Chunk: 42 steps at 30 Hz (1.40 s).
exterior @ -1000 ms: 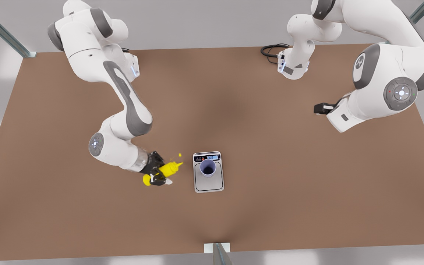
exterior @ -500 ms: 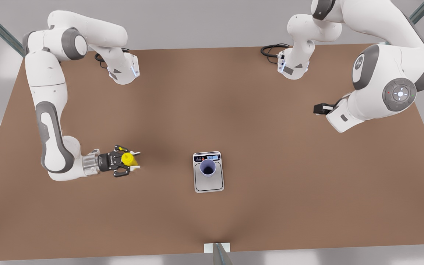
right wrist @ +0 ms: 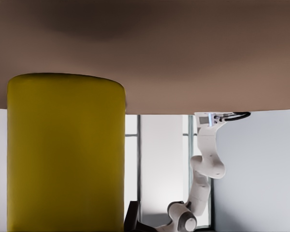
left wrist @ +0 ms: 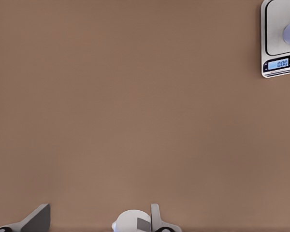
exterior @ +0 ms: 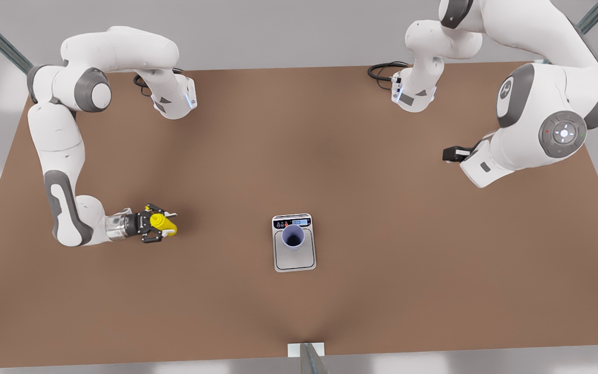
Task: Move cup to the weight, pick up sauce bottle, pour sauce
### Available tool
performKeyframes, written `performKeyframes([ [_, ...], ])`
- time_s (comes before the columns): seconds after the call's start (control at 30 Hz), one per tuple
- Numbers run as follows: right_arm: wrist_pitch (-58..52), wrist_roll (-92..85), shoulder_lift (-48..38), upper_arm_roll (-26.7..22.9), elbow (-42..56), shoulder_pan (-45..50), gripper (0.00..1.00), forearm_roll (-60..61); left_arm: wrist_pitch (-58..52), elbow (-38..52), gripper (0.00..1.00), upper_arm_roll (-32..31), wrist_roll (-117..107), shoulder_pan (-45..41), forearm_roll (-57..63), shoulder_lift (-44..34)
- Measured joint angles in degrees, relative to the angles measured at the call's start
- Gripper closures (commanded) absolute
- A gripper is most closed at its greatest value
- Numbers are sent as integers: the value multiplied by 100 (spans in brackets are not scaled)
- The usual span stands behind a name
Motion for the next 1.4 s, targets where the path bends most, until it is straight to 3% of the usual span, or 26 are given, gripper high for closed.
performKeyframes([
  [0.13,22,-321,116,1,1,-6,79,-43,-9,0,0,0,-17,0,10,-9],
  [0.17,49,-424,134,1,-7,0,70,-48,-9,0,0,0,-17,0,10,-15],
  [0.2,74,-414,147,1,4,0,0,-43,-9,0,0,0,-21,-3,12,-13],
  [0.93,391,-314,102,-281,158,-7,0,-119,0,0,0,0,-8,0,24,-4],
  [1.07,529,-375,93,-459,395,-19,0,-779,9,0,0,0,-7,0,24,8],
  [1.17,726,-387,55,-575,1050,-51,0,-2031,9,0,0,0,0,-2,22,8],
  [1.23,645,-393,-507,-529,1968,-23,0,-3723,8,0,0,0,-8,0,14,8],
  [1.3,335,-393,-1920,-272,2446,682,0,-5397,41,32,0,-8,-33,0,-5,8],
  [1.4,344,-1158,-3673,353,2177,1275,0,-5809,212,307,0,-13,-17,-1,-37,48],
])
